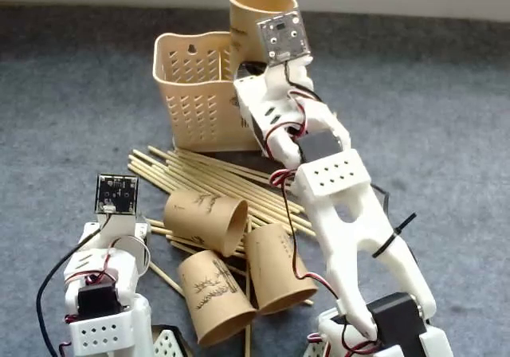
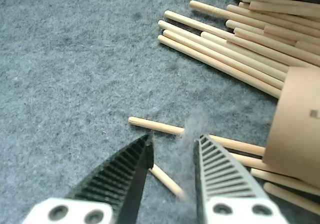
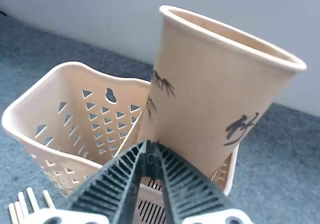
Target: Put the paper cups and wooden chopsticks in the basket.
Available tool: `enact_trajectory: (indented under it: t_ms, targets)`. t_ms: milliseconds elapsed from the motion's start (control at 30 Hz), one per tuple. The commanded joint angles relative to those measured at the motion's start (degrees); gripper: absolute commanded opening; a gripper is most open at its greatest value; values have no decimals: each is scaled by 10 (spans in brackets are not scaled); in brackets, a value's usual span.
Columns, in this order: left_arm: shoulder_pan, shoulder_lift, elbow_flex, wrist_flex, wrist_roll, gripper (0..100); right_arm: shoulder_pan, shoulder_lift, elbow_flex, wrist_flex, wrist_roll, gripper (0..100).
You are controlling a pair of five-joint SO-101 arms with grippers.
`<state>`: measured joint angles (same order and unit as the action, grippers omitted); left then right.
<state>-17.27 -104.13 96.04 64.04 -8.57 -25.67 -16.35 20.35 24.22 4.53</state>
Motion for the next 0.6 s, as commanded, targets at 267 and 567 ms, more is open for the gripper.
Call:
enact_trajectory:
  t_ms: [267, 567]
  targets:
    - [-7, -3, 11, -8, -4, 136, -59, -129, 75, 1, -1, 9]
    - [-7, -3, 11, -8, -4, 136, -73, -204, 119, 1, -1, 10]
